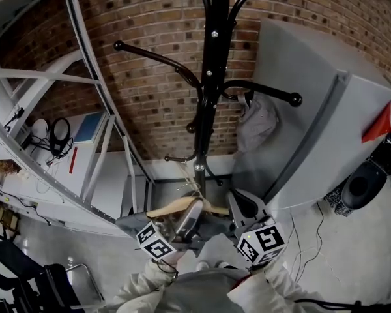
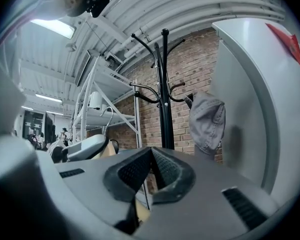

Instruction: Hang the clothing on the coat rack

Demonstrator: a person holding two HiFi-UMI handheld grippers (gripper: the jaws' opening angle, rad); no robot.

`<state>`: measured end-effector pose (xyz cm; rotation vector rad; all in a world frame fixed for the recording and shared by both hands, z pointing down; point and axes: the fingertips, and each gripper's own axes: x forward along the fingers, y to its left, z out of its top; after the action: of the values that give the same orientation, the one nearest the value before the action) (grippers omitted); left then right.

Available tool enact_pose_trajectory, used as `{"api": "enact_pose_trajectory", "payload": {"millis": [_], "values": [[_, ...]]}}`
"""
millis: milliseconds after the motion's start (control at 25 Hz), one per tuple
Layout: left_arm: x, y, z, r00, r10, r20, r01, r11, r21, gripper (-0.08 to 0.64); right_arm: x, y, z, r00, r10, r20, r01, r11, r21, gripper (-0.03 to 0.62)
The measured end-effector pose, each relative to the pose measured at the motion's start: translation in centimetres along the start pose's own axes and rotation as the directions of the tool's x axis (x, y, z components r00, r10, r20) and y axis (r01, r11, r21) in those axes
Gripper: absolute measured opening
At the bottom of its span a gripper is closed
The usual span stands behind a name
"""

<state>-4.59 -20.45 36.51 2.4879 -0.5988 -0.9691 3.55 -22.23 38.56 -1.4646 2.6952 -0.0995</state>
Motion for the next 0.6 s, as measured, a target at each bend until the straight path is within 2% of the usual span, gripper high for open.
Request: {"api": "enact_pose_trajectory", "payload": {"millis": [600], "values": [[4.2,1.4,1.8,1.0,0.017,0.008,-0.017,1.0,-0.005,0.12,2.3,-2.1,3.5,0.999,0.015,0.049,-0.012,0.997,-0.07,0.025]]}}
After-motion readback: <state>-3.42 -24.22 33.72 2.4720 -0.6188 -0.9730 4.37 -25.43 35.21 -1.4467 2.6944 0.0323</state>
